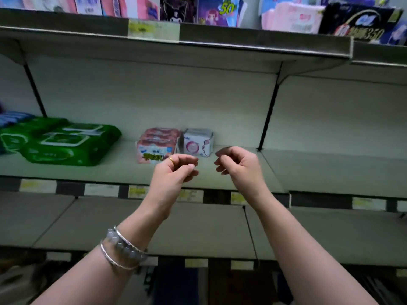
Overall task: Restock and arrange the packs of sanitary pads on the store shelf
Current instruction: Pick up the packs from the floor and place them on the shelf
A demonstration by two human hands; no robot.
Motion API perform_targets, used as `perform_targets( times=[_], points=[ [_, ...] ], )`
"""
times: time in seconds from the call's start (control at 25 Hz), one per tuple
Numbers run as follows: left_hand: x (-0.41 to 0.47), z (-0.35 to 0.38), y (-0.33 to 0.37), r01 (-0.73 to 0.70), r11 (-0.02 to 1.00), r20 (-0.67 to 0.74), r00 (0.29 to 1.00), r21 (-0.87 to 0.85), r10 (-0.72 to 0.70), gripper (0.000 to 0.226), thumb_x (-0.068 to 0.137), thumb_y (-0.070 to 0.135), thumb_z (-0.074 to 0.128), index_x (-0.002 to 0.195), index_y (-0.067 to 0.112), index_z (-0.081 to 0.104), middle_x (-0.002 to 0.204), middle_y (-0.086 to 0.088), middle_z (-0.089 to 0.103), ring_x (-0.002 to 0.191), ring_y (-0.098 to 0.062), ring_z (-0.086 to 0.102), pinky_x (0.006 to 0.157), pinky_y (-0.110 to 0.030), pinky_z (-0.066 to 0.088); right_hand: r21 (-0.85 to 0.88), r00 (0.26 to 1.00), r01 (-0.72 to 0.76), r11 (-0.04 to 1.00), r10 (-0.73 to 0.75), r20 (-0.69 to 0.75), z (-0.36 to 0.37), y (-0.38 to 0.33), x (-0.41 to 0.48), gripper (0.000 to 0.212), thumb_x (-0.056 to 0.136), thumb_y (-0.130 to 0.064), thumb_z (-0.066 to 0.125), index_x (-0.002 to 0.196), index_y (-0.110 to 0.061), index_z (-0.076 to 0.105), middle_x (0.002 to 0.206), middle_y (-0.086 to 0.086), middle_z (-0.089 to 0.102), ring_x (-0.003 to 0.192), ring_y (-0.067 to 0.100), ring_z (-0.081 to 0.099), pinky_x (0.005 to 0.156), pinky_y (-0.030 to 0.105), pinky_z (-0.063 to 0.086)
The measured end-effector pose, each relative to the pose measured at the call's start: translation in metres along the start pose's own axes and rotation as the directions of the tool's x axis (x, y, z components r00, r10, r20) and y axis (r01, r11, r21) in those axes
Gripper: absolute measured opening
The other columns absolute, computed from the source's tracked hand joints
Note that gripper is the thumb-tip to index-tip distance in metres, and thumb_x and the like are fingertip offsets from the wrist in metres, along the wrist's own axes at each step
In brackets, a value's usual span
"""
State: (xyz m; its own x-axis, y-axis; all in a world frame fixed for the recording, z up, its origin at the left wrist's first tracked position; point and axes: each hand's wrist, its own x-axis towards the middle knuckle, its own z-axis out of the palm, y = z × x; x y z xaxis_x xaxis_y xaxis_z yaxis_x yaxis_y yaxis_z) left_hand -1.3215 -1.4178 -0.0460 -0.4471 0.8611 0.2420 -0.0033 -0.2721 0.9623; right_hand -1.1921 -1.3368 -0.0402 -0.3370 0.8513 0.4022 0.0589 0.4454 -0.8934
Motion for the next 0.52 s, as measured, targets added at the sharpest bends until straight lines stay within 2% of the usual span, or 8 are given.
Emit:
perform_targets(
  times=[0.12,0.2,0.28,0.4,0.52],
  points=[
    [0.050,-0.015,-0.007,0.051,0.998,-0.007,0.999,0.047,-0.051,0.024,0.088,-0.005,0.051,0.079,0.014,0.062,0.082,-0.004,0.064,0.070,-0.014,0.061,0.066,-0.017,0.049,-0.118,1.000,-0.009,0.993,0.008,-0.008,0.020,0.013,0.048,0.022,0.087,-0.002,0.055,0.075,-0.017,0.066,0.076,0.003,0.065,0.068,0.013,0.060,0.067,0.028,0.049],
    [0.085,-0.024,-0.014,0.096,0.993,0.000,0.995,0.067,-0.096,0.021,0.089,0.000,0.053,0.078,0.015,0.062,0.082,-0.002,0.064,0.071,-0.013,0.061,0.067,-0.018,0.048,-0.211,0.999,0.036,0.977,-0.044,-0.031,0.033,0.026,0.084,0.014,0.087,-0.004,0.056,0.085,-0.008,0.070,0.084,0.002,0.067,0.078,0.013,0.061,0.072,0.022,0.046],
    [0.116,-0.029,-0.020,0.128,0.989,0.021,0.991,0.078,-0.130,0.017,0.089,0.002,0.054,0.079,0.015,0.061,0.080,-0.001,0.063,0.071,-0.012,0.060,0.067,-0.018,0.046,-0.303,0.997,0.036,0.952,-0.053,-0.050,0.044,0.039,0.119,0.015,0.087,-0.003,0.055,0.093,-0.003,0.069,0.094,0.007,0.069,0.085,0.013,0.060,0.073,0.017,0.042],
    [0.150,-0.030,-0.031,0.149,0.983,0.047,0.987,0.110,-0.155,0.018,0.089,0.001,0.053,0.081,0.014,0.062,0.079,0.000,0.063,0.070,-0.010,0.058,0.067,-0.017,0.047,-0.440,0.999,-0.016,0.898,0.001,-0.035,0.061,0.061,0.167,0.024,0.086,-0.003,0.054,0.107,-0.002,0.065,0.111,0.012,0.065,0.100,0.020,0.058,0.075,0.015,0.035],
    [0.174,-0.030,-0.040,0.177,0.974,0.072,0.980,0.138,-0.188,0.018,0.089,0.001,0.052,0.082,0.015,0.062,0.083,0.001,0.062,0.072,-0.009,0.057,0.064,-0.014,0.047,-0.615,0.992,-0.036,0.787,0.100,0.070,0.077,0.087,0.211,0.046,0.084,-0.013,0.063,0.128,-0.006,0.052,0.127,0.017,0.051,0.115,0.028,0.050,0.082,0.018,0.033]
  ],
)
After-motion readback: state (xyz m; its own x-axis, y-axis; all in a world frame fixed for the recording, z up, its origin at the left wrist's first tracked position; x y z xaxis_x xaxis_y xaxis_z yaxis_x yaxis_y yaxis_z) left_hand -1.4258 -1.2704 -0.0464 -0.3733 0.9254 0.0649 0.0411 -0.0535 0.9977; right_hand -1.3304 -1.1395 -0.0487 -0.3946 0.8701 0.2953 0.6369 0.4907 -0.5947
